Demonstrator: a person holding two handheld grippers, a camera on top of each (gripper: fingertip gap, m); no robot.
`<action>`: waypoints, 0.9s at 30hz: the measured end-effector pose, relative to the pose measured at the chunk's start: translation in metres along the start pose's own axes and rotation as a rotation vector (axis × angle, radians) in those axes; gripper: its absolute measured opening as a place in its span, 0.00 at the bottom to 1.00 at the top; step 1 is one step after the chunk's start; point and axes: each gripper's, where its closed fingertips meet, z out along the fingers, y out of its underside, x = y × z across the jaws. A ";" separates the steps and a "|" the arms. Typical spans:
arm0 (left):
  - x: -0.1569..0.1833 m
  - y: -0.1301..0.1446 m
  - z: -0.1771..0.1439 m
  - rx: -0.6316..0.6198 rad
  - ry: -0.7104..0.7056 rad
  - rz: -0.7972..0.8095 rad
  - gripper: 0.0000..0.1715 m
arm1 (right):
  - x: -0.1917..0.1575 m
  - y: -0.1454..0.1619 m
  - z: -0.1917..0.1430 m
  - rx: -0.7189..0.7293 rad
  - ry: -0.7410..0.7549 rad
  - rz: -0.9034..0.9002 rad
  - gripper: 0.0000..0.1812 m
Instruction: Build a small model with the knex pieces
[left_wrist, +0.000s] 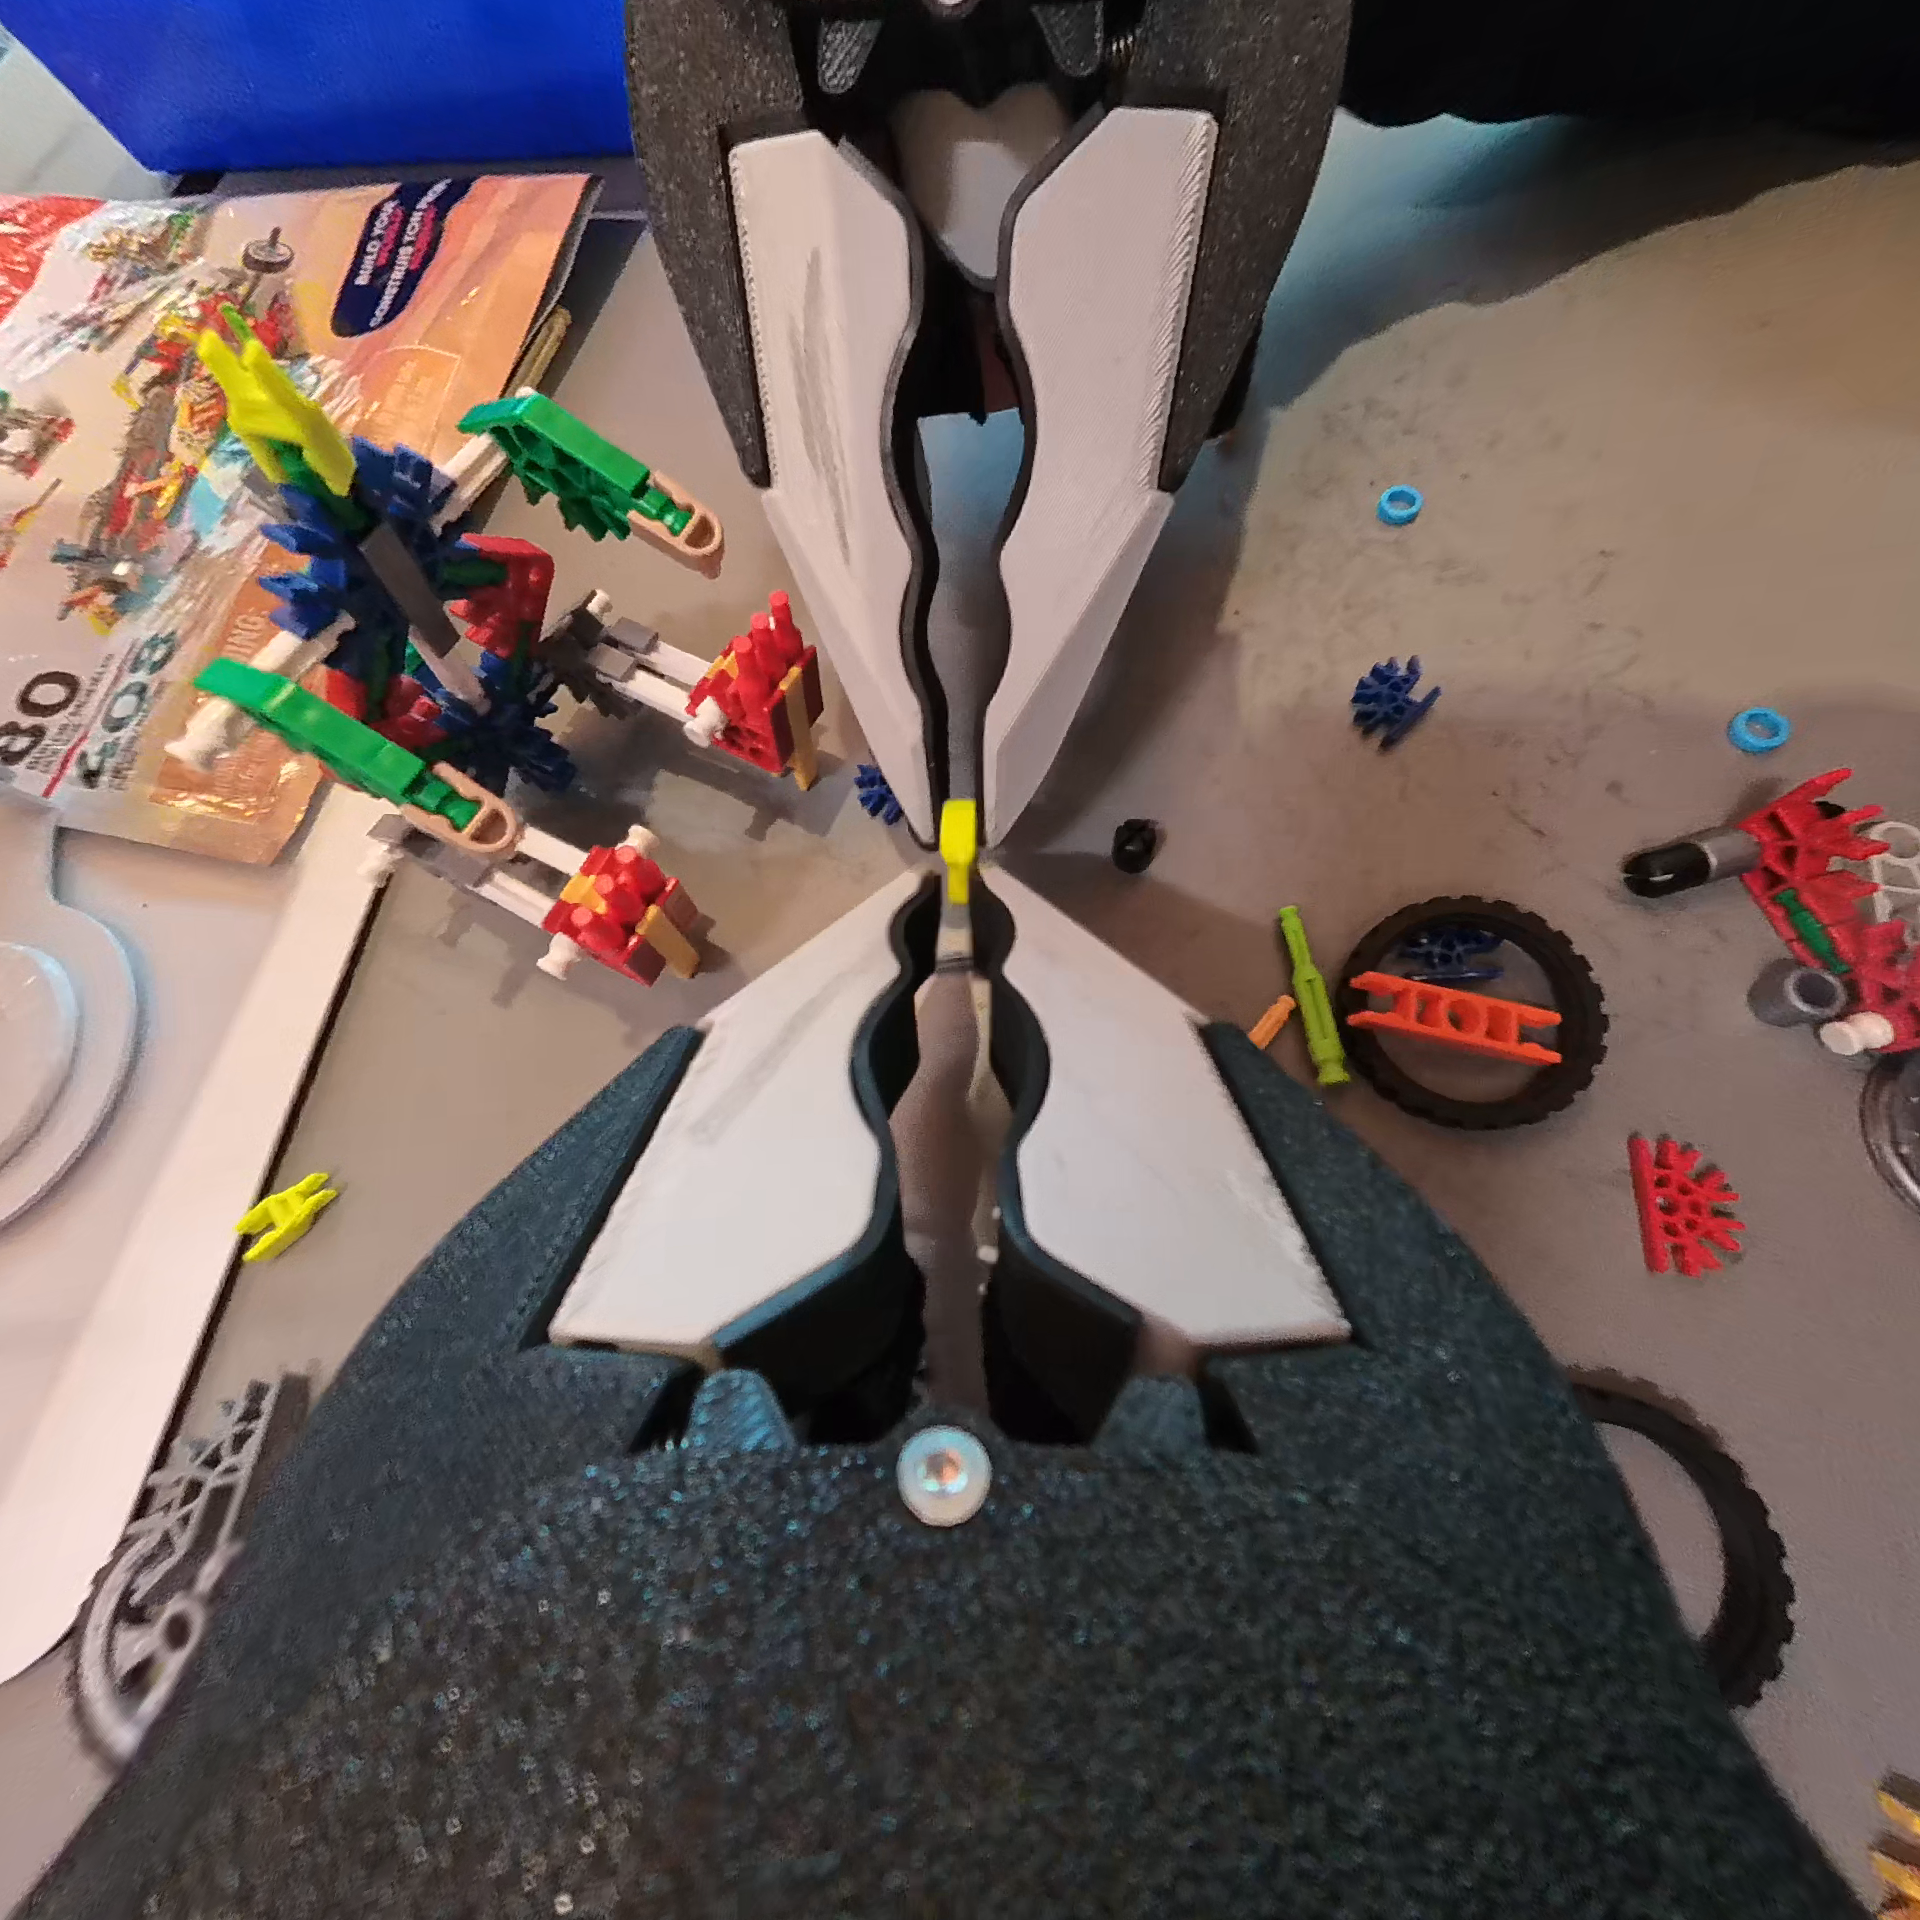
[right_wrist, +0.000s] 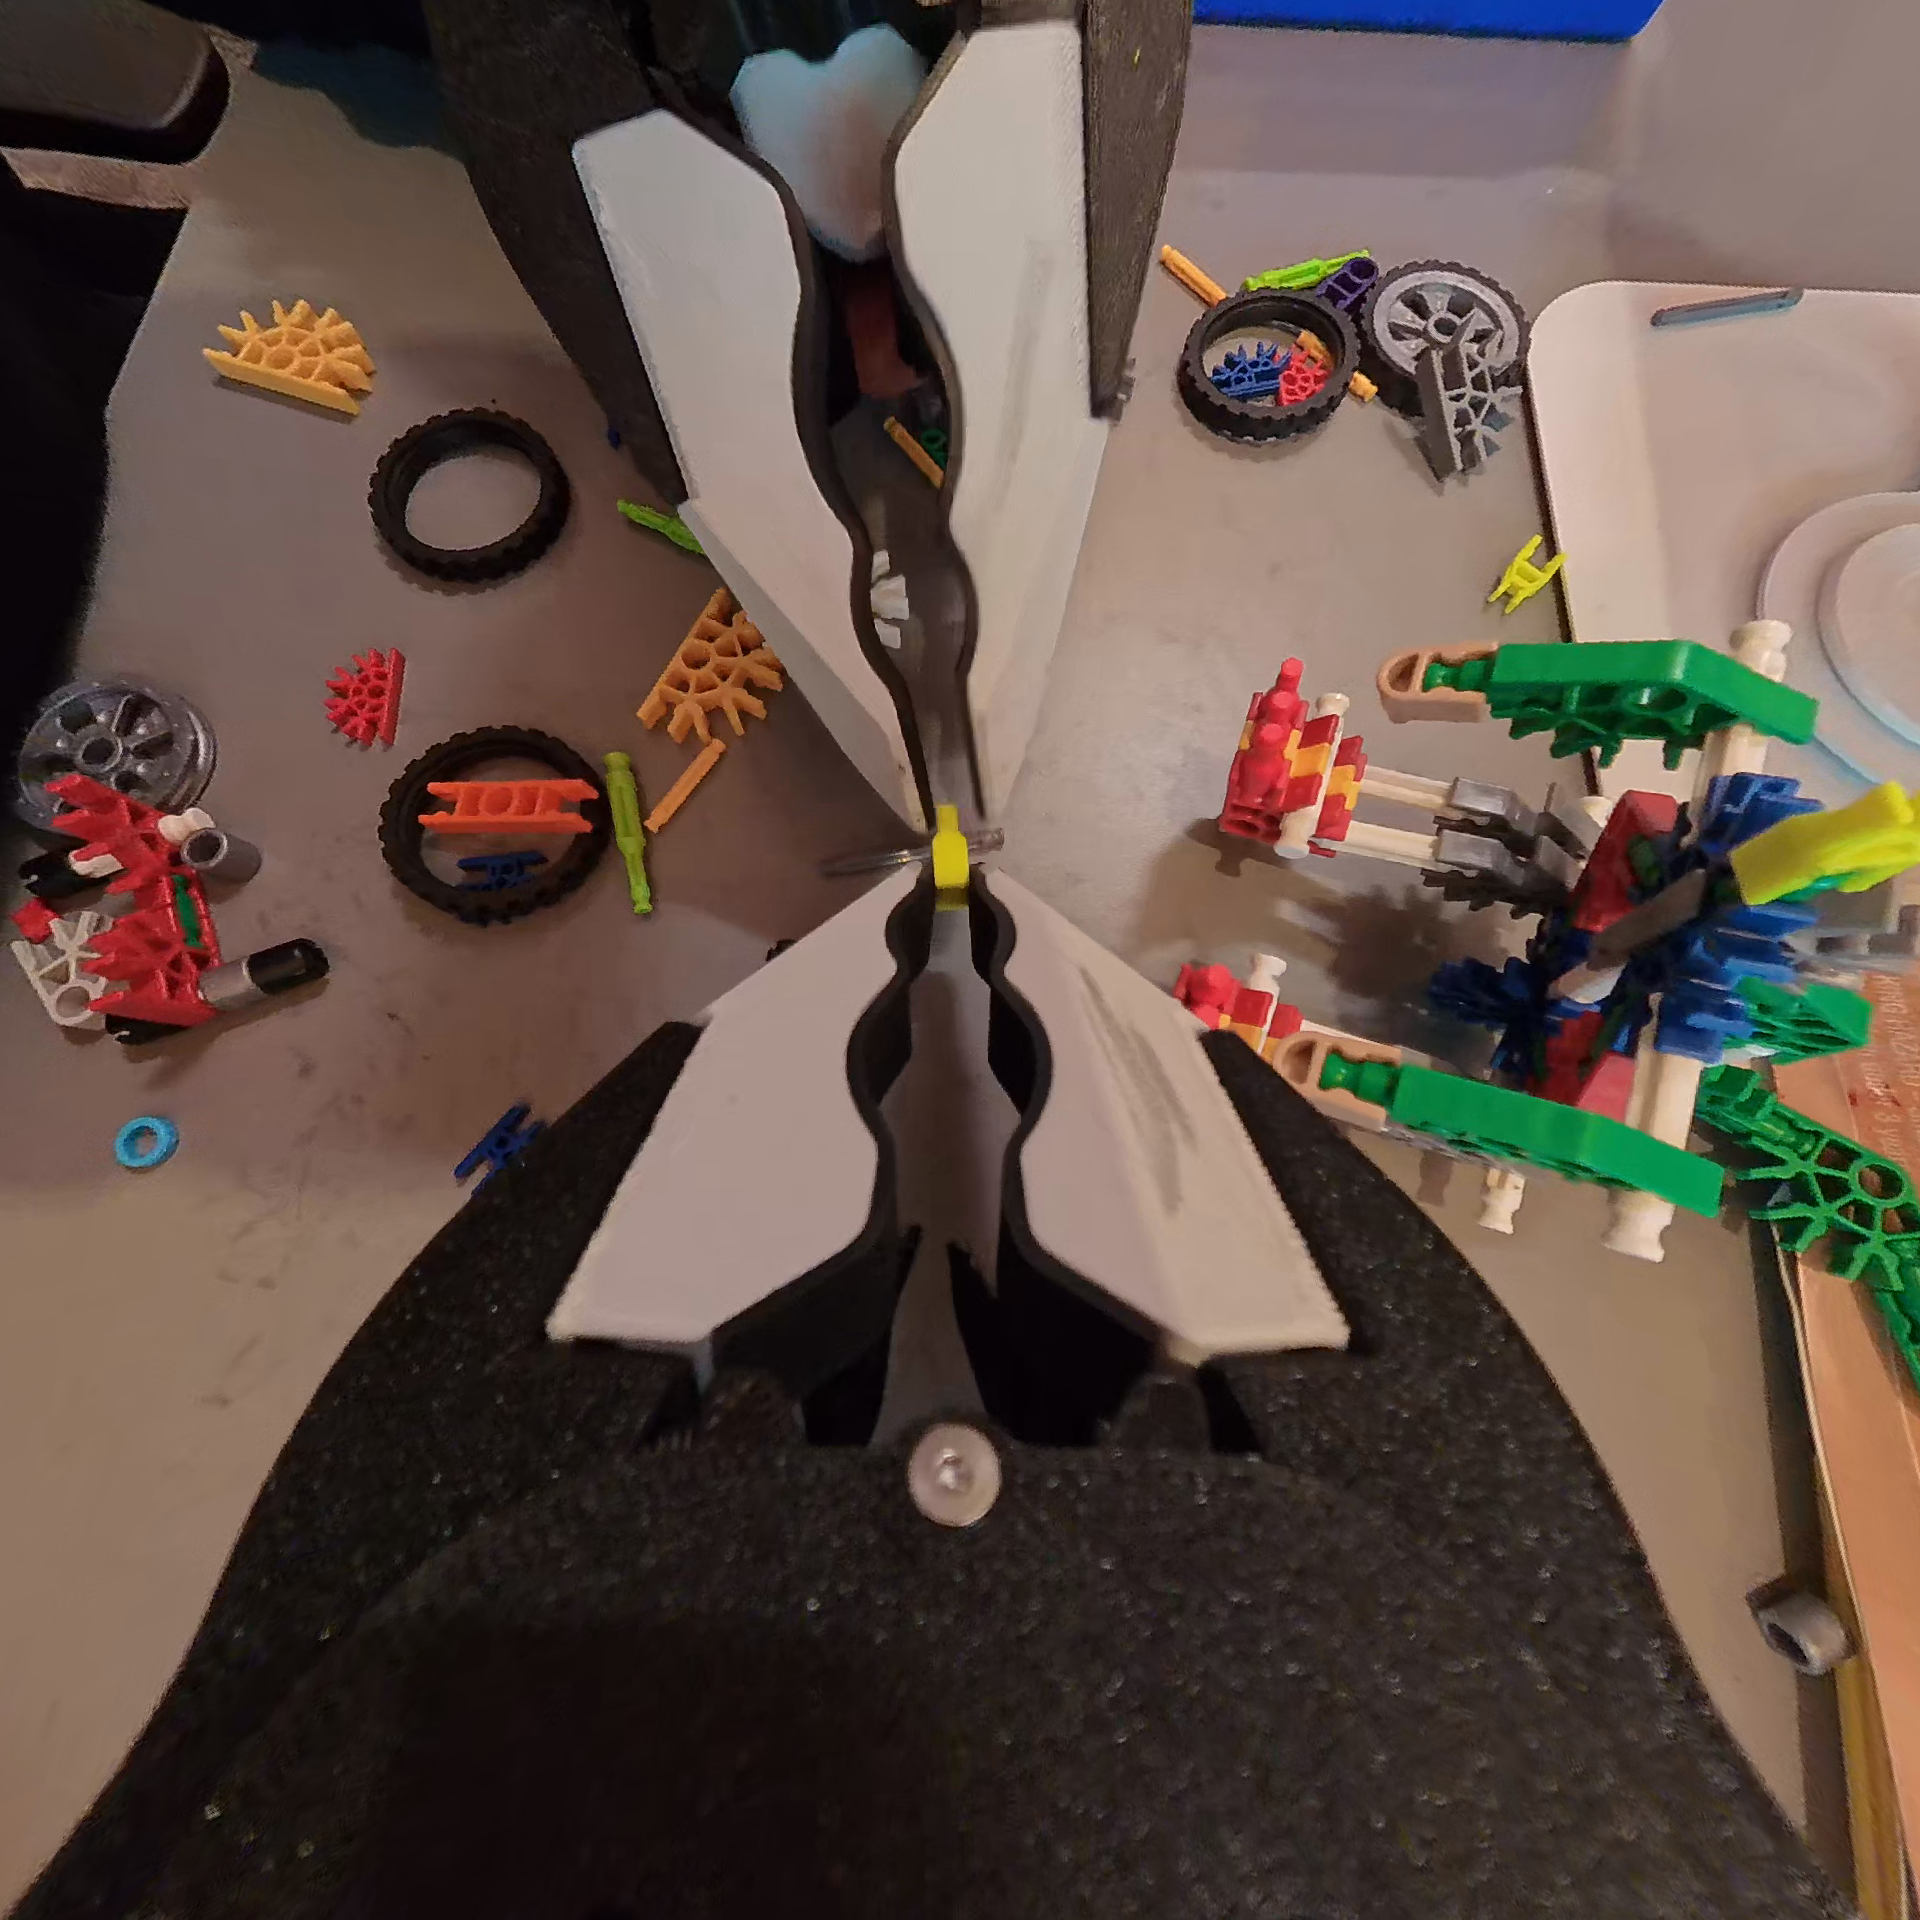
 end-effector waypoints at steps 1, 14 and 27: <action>-0.002 0.002 -0.001 -0.015 -0.015 0.009 0.04 | 0.000 0.001 0.000 -0.007 0.002 -0.001 0.03; 0.002 0.023 -0.002 -0.115 0.000 0.032 0.17 | 0.000 0.015 0.008 -0.192 0.022 -0.065 0.03; 0.009 0.026 0.006 -0.131 0.031 0.039 0.11 | -0.006 0.016 0.015 -0.264 -0.008 -0.104 0.03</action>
